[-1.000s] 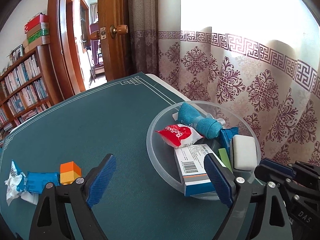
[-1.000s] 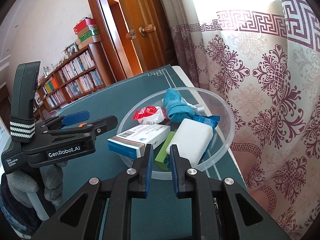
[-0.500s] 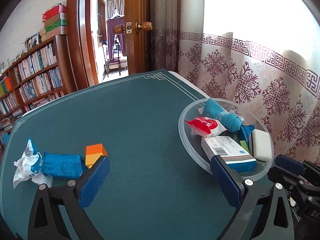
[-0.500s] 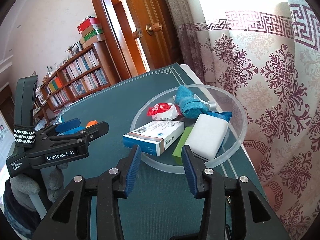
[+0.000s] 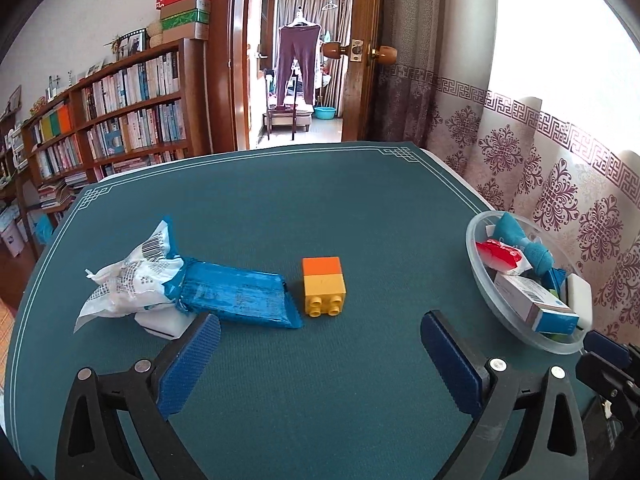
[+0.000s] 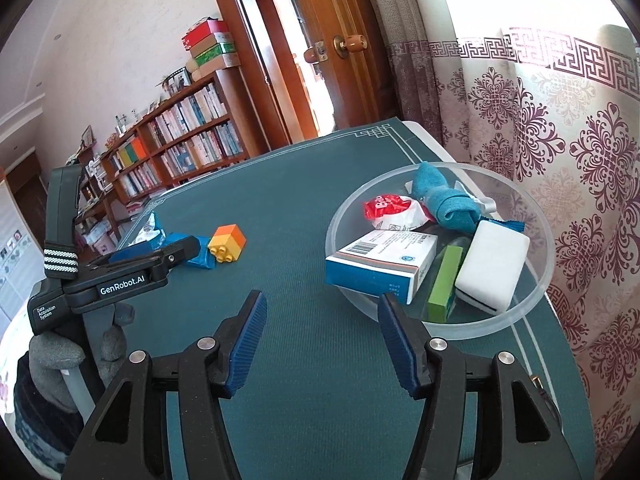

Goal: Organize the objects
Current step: 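Withdraw both grippers from the bowl back over the table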

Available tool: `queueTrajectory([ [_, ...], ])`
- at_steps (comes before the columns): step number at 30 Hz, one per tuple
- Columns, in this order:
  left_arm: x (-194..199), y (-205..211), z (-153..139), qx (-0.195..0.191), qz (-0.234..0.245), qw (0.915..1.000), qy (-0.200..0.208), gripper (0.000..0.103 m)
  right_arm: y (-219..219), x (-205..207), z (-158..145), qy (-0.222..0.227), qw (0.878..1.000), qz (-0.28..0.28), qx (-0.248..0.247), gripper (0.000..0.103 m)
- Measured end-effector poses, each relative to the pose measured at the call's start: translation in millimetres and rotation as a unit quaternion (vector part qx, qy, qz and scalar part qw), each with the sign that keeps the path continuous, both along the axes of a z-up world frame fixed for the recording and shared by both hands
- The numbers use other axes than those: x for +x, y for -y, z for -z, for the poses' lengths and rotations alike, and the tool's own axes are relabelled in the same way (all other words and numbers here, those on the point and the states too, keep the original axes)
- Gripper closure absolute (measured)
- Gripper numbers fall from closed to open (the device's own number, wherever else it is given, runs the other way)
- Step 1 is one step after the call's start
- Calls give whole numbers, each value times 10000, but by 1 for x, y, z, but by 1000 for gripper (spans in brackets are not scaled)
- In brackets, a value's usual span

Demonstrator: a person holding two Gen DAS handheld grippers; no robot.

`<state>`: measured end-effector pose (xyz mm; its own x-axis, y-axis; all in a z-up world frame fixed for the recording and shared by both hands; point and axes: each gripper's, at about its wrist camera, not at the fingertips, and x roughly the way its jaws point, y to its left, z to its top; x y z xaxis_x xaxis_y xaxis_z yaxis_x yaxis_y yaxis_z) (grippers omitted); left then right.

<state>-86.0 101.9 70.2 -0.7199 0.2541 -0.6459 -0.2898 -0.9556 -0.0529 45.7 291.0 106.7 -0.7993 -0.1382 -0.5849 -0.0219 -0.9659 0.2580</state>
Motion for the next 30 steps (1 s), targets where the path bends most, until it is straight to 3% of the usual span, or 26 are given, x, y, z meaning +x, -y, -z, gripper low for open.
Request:
queueTrajectory([
  [9,-5,51,8,-149,-480,9987,31,1,31,-8,4,86,9994,-332,36,41],
  [15,-10,80,13,156,-755,9968,213,1,49,-14,12,203,9983,-550,74,41],
  [30,-50,96,16,334,-1346,9898,337,1,70,-19,21,373,9962,-779,84,41],
])
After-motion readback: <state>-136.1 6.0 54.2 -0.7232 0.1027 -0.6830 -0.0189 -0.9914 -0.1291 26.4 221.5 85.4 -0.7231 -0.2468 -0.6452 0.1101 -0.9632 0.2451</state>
